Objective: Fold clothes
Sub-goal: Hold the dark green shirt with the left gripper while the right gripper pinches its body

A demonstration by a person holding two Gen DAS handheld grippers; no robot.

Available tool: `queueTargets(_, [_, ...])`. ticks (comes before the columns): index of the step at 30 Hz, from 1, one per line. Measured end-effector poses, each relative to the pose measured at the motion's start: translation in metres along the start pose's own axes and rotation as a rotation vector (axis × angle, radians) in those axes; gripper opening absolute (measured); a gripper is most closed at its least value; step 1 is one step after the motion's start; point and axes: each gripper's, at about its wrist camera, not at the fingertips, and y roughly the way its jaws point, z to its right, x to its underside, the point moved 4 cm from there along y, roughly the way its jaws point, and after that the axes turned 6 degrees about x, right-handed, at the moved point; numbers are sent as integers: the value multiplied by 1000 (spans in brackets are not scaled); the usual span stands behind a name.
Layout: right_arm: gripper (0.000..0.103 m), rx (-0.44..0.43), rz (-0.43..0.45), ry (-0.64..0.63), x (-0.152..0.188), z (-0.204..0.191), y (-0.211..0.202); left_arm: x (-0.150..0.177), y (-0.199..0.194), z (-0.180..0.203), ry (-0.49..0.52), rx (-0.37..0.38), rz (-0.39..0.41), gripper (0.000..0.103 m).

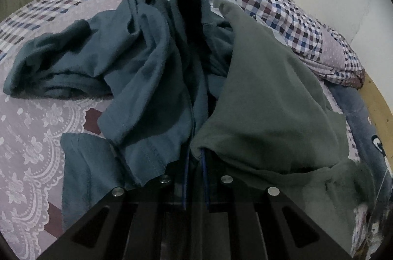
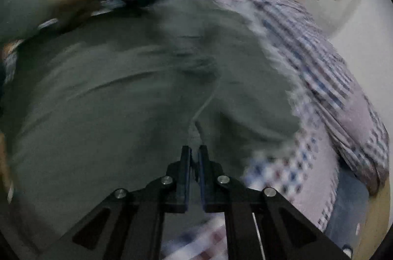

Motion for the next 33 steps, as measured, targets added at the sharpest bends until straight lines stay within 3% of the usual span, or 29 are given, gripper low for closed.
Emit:
queueTargets(4, [7, -113, -20, -53, 14, -64, -21, 3, -2, -4, -13, 5, 5, 9])
queueTargets(6, [7, -139, -47, -31, 22, -75, -21, 4, -2, -3, -10, 0, 7, 9])
queueTargets(9, [12, -201, -59, 117, 32, -56, -18, 4, -2, -3, -9, -2, 9, 9])
queueTargets(12, [30, -284, 2, 333, 41, -22, -21, 5, -2, -4, -9, -3, 11, 9])
queueTargets(13, [36, -299, 27, 418, 45, -7, -21, 5, -2, -4, -8, -3, 12, 9])
queueTargets(15, [37, -283, 17, 547, 54, 19, -11, 6, -2, -4, -8, -4, 12, 9])
queueTargets(19, [39, -300, -77, 617, 71, 38, 26, 6, -2, -5, -11, -1, 11, 9])
queueTargets(25, [39, -342, -170, 588, 69, 36, 66, 7, -2, -5, -16, 2, 10, 10])
queueTargets(27, [33, -343, -179, 556, 64, 32, 64, 7, -2, -6, -17, 2, 11, 10])
queueTargets(29, [5, -335, -185, 492, 57, 24, 56, 7, -2, -6, -17, 3, 11, 10])
queueTargets(33, [3, -283, -193, 350, 37, 13, 33, 7, -3, -6, -20, 7, 15, 9])
